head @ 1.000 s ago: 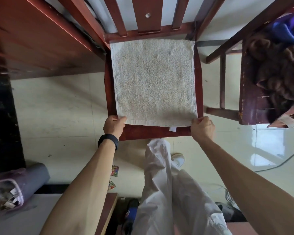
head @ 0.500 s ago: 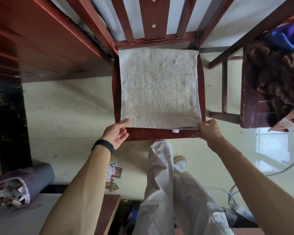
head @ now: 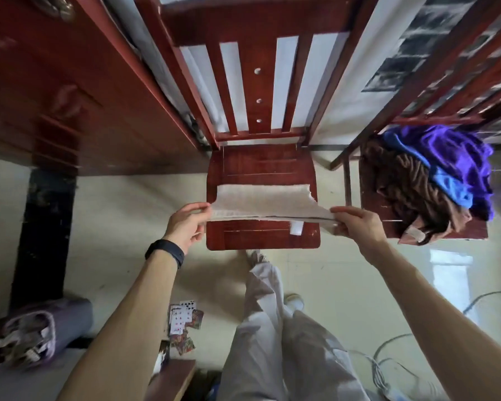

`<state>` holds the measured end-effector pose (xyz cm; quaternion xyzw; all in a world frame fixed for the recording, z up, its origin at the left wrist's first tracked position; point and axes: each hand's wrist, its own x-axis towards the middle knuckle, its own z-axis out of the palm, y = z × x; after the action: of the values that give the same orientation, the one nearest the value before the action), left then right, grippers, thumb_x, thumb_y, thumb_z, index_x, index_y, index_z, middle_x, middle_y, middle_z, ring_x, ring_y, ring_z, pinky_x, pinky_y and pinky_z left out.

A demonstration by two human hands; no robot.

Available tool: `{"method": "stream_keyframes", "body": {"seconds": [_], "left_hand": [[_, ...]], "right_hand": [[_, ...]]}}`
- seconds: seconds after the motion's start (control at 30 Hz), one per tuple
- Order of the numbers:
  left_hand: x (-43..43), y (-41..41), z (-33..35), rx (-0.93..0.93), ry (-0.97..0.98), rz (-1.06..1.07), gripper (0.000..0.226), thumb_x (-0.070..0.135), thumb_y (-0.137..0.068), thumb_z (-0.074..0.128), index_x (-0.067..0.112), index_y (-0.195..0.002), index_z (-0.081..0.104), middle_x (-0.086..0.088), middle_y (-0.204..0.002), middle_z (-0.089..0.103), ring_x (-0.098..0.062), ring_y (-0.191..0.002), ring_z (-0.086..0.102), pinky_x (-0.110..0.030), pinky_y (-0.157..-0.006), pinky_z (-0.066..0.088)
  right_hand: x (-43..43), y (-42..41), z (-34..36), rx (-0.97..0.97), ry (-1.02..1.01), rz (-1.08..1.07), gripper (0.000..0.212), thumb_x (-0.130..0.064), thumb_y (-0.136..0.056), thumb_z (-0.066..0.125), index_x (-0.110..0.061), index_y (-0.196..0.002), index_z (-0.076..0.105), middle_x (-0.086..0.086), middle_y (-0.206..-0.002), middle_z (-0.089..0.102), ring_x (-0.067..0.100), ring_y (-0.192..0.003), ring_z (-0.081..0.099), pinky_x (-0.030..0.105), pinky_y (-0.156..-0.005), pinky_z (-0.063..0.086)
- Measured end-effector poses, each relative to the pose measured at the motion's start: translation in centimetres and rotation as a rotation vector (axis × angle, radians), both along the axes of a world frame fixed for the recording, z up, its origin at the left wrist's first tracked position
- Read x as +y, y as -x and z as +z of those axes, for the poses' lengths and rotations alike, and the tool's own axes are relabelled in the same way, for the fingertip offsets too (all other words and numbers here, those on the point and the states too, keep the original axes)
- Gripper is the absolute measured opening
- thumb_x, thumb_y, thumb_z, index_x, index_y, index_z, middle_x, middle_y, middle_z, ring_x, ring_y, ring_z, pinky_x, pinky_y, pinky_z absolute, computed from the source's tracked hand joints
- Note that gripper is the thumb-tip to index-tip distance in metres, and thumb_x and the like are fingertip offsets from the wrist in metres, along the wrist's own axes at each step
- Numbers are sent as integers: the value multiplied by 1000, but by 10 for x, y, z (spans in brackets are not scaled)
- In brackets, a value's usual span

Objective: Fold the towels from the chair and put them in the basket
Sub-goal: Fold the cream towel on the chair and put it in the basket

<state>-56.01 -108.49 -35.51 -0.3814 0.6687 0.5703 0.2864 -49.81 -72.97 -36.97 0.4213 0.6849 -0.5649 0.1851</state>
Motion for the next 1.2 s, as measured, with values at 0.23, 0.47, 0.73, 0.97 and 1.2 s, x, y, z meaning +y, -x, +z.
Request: {"method": "stream_keyframes", "body": {"seconds": [0.23, 0.47, 0.73, 0.97, 1.2], "left_hand": [[0, 0, 129, 151, 0, -49, 17, 23, -79, 81, 19, -95, 76, 3, -75, 66, -8, -54, 45, -23, -59, 45], [8, 0, 180, 346, 353, -587, 38, 28, -69, 88, 17, -101, 71, 4, -85, 68, -15, -80, 60, -27, -70, 46], [21, -6, 203, 556, 810, -977, 38, 53, -75, 77, 23, -96, 65, 5, -90, 56, -21, -89, 61, -29, -70, 45], [0, 10, 205, 1068, 1106, -1219, 28, 46, -87, 62, 23, -77, 74, 5, -97, 60, -18, -84, 56, -30, -61, 43], [-11, 23, 207, 1163, 1225, -1341, 23, 39, -78, 79, 21, -70, 67, 4, -74, 63, -22, -74, 57, -35, -62, 43]], "right_hand": [[10, -9, 122, 177, -54, 100, 19, -15, -85, 65, -26, -88, 81, 7, -77, 74, 16, -69, 66, 45, -75, 62], [13, -19, 171, 353, -539, 638, 21, -27, -81, 80, -27, -100, 72, -7, -90, 67, 11, -80, 66, 17, -69, 44], [29, -11, 194, 399, -799, 898, 24, -36, -97, 61, -23, -113, 74, 1, -111, 60, 24, -95, 64, 37, -84, 55], [37, -3, 207, 526, -917, 912, 21, -42, -88, 72, -23, -89, 79, -7, -81, 61, 16, -68, 57, 29, -58, 48], [45, 4, 202, 754, -936, 918, 18, -32, -82, 80, -16, -77, 76, -9, -68, 47, 19, -52, 49, 27, -45, 42]]}}
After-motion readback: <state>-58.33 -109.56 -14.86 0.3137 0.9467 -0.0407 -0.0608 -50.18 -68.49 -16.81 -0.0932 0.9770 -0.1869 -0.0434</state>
